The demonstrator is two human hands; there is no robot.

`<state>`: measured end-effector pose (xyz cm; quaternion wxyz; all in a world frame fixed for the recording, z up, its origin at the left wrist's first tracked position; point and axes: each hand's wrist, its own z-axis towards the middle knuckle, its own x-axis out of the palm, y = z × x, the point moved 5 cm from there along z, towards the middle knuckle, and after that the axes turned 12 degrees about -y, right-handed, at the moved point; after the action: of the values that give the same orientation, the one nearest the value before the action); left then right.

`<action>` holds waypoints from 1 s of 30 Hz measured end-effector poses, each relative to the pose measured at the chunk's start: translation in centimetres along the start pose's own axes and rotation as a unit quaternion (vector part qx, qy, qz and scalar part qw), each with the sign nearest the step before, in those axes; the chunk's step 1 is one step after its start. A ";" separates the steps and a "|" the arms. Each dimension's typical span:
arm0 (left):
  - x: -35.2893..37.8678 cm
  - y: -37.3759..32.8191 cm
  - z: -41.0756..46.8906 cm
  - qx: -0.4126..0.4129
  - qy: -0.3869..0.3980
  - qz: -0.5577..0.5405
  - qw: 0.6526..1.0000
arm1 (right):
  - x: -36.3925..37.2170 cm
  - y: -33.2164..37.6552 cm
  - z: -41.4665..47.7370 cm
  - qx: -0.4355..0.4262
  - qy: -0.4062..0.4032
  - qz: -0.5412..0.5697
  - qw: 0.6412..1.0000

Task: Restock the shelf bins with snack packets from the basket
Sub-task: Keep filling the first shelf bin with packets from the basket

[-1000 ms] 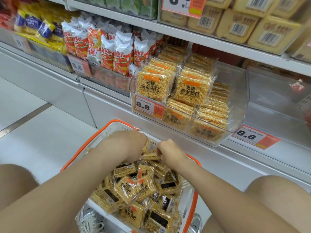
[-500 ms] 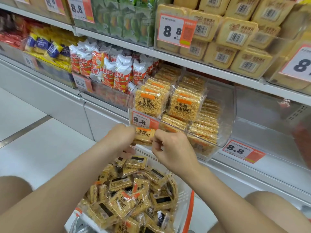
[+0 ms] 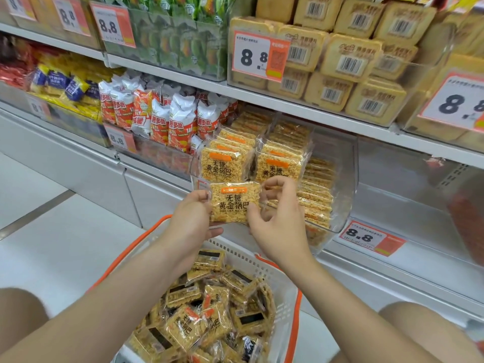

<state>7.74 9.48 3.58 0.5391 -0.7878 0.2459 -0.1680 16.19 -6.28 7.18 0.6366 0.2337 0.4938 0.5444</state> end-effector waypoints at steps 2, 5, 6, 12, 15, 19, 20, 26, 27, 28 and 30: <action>0.0 0.1 0.3 0.001 -0.004 -0.001 1.000 | 0.0 -0.2 0.1 -0.002 0.002 0.007 1.000; 0.1 0.2 0.7 0.009 -0.003 0.006 1.000 | 0.0 -0.3 0.3 0.000 0.001 0.011 1.000; 0.1 0.2 0.8 0.008 -0.004 0.008 1.000 | 0.0 -0.3 0.3 0.001 0.001 0.009 1.000; 0.5 -1.1 0.0 0.079 0.002 0.035 0.996 | -0.2 0.1 0.4 0.003 0.021 0.031 0.999; 0.9 -2.6 -1.4 0.184 0.032 0.073 0.980 | -1.2 0.9 1.3 -0.062 0.024 0.005 0.998; 1.3 -3.8 -2.1 0.397 0.020 0.244 0.885 | -3.7 1.0 3.1 -0.111 -0.071 -0.017 0.991; 1.6 -3.7 -2.2 0.452 0.018 0.293 0.843 | -4.1 0.8 3.6 -0.117 -0.092 -0.035 0.988; 3.1 -2.1 -2.9 0.540 0.030 0.448 0.712 | -4.2 -1.2 5.0 -0.146 -0.121 -0.143 0.971; 3.2 -2.0 -2.9 0.543 0.024 0.455 0.706 | -3.9 -1.3 5.0 -0.150 -0.123 -0.154 0.969; 3.2 -2.0 -2.8 0.544 0.018 0.459 0.702 | -3.6 -1.3 5.0 -0.157 -0.127 -0.163 0.966; 3.2 -2.2 -2.5 0.540 0.003 0.458 0.706 | -3.0 -1.1 5.0 -0.170 -0.129 -0.170 0.962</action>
<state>9.56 6.41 6.50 0.8825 -0.1518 0.4451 -0.0075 21.34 -8.22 9.38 0.8084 0.1029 0.3397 0.4697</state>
